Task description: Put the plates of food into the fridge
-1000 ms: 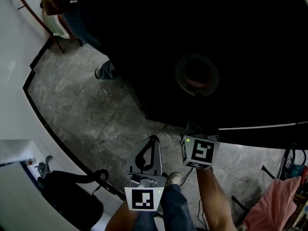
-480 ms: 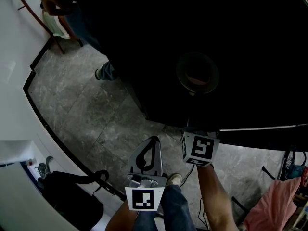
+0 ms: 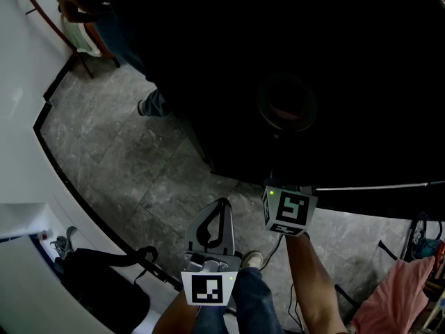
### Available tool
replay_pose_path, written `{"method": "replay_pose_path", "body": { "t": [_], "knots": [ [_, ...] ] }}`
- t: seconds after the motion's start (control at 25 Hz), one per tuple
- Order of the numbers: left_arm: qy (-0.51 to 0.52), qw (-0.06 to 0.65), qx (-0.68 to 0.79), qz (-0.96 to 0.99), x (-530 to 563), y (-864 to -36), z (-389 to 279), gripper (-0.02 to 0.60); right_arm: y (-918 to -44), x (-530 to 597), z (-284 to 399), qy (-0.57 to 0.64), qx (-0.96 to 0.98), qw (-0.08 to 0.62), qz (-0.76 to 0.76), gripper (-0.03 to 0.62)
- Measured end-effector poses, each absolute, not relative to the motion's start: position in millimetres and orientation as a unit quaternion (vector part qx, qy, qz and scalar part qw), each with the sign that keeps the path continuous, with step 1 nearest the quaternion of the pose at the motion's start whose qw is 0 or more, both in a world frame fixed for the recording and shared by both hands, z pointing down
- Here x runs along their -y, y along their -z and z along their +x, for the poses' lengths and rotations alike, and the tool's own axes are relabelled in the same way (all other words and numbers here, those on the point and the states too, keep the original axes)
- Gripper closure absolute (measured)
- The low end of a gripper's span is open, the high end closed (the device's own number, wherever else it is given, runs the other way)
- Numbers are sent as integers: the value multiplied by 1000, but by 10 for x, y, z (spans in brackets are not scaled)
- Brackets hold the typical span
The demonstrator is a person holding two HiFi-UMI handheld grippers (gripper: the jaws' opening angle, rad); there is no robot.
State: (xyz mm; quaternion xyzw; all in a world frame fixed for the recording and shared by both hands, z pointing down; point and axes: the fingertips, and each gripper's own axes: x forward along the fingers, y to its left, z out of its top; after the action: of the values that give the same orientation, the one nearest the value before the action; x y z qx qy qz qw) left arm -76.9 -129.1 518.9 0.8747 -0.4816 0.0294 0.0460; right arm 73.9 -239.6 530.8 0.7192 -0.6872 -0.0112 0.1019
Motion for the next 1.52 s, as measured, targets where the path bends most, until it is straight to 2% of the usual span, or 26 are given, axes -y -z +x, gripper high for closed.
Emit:
{"method": "replay_pose_path", "body": {
  "t": [1.52],
  "knots": [
    [-25, 53, 499, 865, 1270, -5262, -964, 575, -5333, 2595, 797, -20, 687, 72, 723, 583]
  ]
}}
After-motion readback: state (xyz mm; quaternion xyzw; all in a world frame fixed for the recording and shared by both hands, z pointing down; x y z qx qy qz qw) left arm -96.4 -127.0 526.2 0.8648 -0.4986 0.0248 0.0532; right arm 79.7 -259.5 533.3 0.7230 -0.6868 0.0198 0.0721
